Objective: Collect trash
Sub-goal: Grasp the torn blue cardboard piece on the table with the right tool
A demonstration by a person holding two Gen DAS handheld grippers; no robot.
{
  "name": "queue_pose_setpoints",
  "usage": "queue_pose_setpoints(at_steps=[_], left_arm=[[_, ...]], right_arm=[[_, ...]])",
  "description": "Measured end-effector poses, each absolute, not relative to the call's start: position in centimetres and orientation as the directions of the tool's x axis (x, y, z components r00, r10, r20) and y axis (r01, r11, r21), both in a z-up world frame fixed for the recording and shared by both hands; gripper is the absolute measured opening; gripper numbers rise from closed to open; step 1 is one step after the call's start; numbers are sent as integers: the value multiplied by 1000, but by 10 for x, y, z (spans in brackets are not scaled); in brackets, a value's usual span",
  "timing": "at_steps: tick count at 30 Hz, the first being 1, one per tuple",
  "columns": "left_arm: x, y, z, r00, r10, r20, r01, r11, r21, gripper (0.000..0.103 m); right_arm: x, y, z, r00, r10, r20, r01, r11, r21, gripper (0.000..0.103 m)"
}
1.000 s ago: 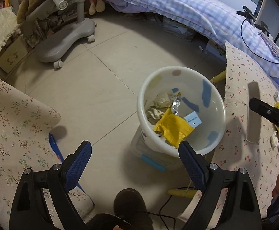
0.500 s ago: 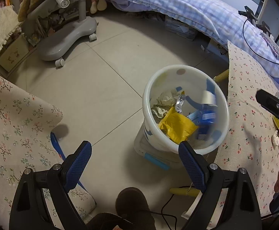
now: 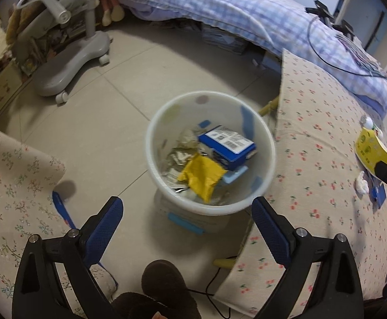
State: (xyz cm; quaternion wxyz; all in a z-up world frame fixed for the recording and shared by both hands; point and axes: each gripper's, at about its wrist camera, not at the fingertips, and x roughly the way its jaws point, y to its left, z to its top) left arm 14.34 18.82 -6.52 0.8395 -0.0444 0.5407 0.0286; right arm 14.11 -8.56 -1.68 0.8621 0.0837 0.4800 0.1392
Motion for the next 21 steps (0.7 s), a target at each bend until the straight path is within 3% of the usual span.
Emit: queue_pose_setpoints(at_steps=[12, 21], left_arm=[[147, 132, -54, 412, -60, -909, -8, 998, -70, 99], [151, 91, -53, 399, -92, -912, 57, 996, -75, 99]], right_arm=[[122, -194, -13, 511, 159, -845, 22, 980, 198, 87], [139, -237, -54, 406, 112, -907, 85, 984, 159, 87]])
